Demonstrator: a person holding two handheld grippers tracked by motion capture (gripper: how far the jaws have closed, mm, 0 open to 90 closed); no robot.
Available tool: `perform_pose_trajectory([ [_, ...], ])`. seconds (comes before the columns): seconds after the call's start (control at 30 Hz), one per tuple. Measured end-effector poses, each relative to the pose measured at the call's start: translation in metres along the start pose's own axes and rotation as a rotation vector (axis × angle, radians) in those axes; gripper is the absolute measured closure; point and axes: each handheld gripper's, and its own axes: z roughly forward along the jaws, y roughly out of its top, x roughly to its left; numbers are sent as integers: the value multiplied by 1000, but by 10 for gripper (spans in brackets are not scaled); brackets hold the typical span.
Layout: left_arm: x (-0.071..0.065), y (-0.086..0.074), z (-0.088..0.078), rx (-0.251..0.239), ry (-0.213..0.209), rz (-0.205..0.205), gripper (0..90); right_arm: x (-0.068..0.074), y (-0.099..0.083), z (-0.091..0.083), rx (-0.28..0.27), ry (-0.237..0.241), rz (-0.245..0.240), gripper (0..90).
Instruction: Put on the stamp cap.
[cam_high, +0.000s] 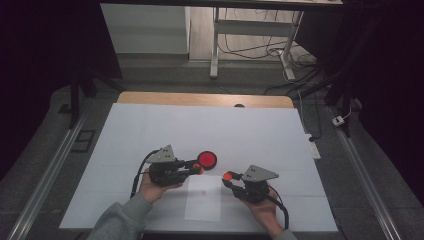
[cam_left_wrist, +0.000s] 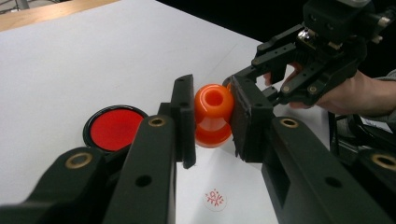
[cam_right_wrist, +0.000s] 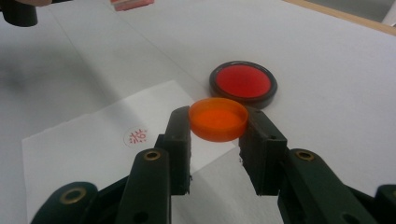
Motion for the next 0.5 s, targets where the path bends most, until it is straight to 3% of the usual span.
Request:
perform_pose_trajectory([
  [0.5, 0, 0, 1, 2, -5, -3, 717, 12, 9, 19, 1, 36, -22, 644],
])
